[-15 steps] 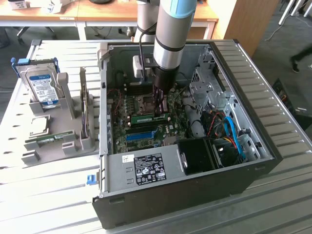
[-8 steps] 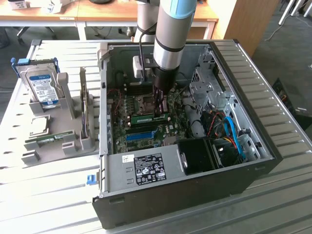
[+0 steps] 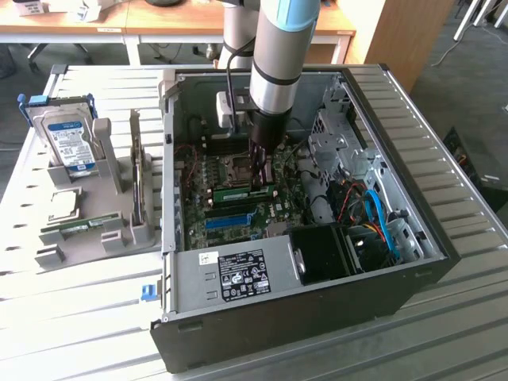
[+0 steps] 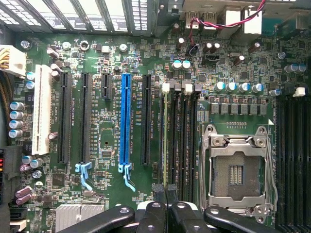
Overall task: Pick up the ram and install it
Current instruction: 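Insert the ram into the slot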
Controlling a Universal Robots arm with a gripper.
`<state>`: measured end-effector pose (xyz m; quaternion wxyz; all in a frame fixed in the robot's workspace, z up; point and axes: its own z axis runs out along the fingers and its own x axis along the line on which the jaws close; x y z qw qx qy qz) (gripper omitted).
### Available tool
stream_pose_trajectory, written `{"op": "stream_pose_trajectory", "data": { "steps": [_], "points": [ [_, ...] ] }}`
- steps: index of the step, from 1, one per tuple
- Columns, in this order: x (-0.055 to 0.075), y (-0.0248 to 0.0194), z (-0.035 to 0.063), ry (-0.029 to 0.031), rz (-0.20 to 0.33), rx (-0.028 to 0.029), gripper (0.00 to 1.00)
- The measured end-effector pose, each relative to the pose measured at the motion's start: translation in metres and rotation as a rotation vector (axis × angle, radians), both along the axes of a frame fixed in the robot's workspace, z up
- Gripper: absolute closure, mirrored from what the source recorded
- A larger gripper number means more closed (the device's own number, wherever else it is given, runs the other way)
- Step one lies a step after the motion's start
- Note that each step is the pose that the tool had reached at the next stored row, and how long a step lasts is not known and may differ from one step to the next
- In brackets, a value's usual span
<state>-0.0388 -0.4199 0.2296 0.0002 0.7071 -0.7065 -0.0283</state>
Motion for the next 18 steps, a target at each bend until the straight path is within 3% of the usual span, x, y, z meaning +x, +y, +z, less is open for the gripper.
{"op": "stream_pose_trajectory", "data": {
  "steps": [18],
  "points": [
    [0.0003,0.0000,-0.0002,0.0021,0.000,-0.0001,0.89]
  ]
}}
